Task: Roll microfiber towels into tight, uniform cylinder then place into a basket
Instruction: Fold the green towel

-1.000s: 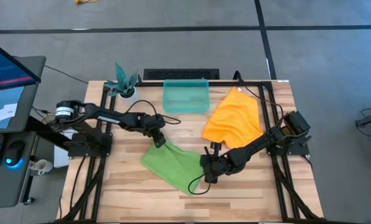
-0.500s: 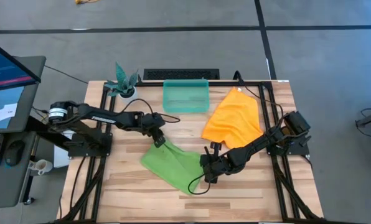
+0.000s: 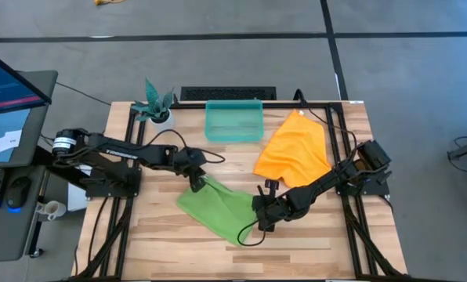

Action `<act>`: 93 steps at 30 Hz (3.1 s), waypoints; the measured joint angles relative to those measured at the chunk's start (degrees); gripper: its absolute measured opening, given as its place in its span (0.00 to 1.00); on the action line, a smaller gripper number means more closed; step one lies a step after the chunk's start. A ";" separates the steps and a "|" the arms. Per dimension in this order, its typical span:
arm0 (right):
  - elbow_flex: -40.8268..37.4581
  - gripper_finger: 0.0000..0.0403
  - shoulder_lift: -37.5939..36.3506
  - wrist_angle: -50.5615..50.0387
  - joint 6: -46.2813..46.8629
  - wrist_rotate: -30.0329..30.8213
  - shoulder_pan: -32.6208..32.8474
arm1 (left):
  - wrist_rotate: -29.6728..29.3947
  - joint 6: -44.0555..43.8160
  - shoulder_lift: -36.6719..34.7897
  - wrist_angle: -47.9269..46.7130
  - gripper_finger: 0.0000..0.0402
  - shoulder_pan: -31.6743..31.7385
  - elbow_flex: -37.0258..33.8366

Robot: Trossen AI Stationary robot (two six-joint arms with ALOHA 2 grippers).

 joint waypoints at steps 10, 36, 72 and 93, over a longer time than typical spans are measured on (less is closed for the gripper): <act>0.00 0.02 0.00 -0.07 -0.01 0.00 0.00 | -0.04 -0.10 0.00 -4.07 0.09 0.11 0.00; -0.02 0.02 -0.02 -1.17 0.11 0.02 0.00 | -1.16 0.04 8.41 -4.78 0.15 0.08 0.15; 19.32 0.01 -0.07 -26.70 -1.55 18.91 10.63 | -14.05 -20.15 -18.79 -9.28 0.03 -27.94 0.00; 19.43 0.00 -2.32 -45.88 3.60 30.00 4.70 | -26.37 -32.13 -22.39 -12.62 0.03 -30.64 0.11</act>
